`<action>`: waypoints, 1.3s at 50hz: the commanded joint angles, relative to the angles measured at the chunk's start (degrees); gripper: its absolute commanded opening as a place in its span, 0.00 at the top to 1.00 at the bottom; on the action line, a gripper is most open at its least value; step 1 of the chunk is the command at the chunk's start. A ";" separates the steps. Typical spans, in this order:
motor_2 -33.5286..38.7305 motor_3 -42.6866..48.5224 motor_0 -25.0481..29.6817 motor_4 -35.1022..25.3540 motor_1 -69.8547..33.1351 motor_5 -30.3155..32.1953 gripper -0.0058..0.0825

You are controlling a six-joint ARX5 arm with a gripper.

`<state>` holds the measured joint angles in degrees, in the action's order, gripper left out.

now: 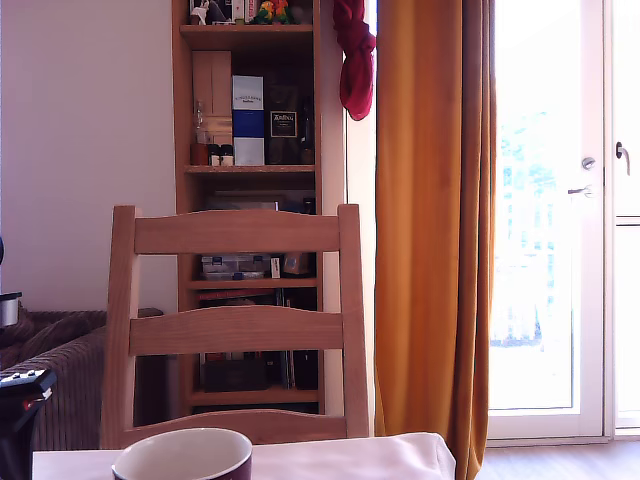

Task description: Pick the grey coffee capsule and place it inside the red coffee cup

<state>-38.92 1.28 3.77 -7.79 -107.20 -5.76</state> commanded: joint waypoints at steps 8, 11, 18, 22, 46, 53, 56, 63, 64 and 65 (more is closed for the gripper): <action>-0.96 -0.26 0.15 -0.28 -0.44 0.28 0.55; -0.96 -0.13 0.15 -0.37 -0.44 0.28 0.63; -0.96 -0.02 0.15 -0.37 -0.44 0.31 0.63; -0.96 -0.02 0.15 -0.87 -0.44 0.26 0.63; -1.36 4.72 1.40 -9.62 7.23 -0.28 0.65; -1.36 5.95 3.82 -12.55 13.38 -2.69 0.65; -1.36 6.08 5.60 -13.14 15.87 -4.00 0.65; -1.36 6.97 10.60 -13.22 19.61 -6.69 0.65; -1.36 7.41 11.47 -13.22 19.98 -7.02 0.65; -1.36 7.67 12.07 -13.22 20.22 -7.37 0.65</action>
<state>-40.62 8.16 14.33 -20.88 -87.07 -12.27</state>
